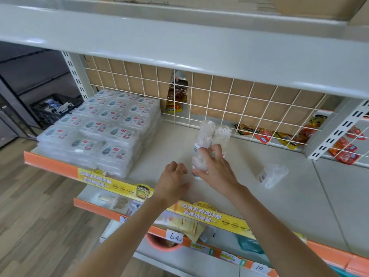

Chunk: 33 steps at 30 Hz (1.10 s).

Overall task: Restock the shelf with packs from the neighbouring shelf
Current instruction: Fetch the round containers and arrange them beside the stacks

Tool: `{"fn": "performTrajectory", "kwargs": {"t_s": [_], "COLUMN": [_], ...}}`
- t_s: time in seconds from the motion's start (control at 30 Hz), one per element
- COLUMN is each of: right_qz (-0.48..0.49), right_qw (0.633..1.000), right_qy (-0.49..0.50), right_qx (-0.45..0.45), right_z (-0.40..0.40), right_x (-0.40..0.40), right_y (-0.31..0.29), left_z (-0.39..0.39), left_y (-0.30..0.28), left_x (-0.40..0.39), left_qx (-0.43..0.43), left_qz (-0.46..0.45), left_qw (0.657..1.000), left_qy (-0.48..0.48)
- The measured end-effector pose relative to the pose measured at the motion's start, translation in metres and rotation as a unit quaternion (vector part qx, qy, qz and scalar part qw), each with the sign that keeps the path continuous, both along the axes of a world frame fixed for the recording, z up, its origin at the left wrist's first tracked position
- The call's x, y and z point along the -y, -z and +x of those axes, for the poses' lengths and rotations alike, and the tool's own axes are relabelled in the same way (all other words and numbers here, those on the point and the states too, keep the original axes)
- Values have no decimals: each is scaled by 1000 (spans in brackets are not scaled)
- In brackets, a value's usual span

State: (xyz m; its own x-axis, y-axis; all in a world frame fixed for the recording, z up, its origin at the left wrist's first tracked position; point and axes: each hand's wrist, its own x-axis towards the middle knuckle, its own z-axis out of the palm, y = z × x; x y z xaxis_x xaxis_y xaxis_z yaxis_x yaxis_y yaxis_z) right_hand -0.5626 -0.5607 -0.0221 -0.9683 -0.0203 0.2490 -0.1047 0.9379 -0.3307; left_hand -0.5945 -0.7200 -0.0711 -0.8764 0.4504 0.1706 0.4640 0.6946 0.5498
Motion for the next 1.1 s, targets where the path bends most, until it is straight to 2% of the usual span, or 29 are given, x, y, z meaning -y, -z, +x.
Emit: {"fn": "performTrajectory", "kwargs": {"t_s": [0.17,0.33,0.43,0.53,0.6,0.73,0.83,0.93,1.1], "right_qz": [7,-34,-12,29,18,-15,-120,-233,-343], "right_qw": [999,996,990,979,967,957,959,956,938], "right_qy": [13,-1,25,115,194,281,257,178,53], "right_qx": [-30,-80,-137,-164,-163,-68,-14,19,4], "right_z": [-23,-7,15,34,45,63,69,74,76], "right_x": [3,-16,-45,-85,-110,-137,-139,-119,-69], "right_y": [8,17,13,10,10,13,13,19,33], "left_z": [4,14,18,22,25,23,21,20,23], "left_y": [-1,0,-1,-2,-3,-2,-3,-1,-1], "left_x": [17,2,-14,-36,-50,-60,-57,-57,-57], "left_qx": [-90,-82,-68,-50,-6,67,121,160,127], "left_qz": [-33,-18,-8,4,30,102,141,170,160], "left_qw": [994,990,987,984,983,981,975,966,973], "left_qy": [57,114,142,168,179,152,123,113,110]}}
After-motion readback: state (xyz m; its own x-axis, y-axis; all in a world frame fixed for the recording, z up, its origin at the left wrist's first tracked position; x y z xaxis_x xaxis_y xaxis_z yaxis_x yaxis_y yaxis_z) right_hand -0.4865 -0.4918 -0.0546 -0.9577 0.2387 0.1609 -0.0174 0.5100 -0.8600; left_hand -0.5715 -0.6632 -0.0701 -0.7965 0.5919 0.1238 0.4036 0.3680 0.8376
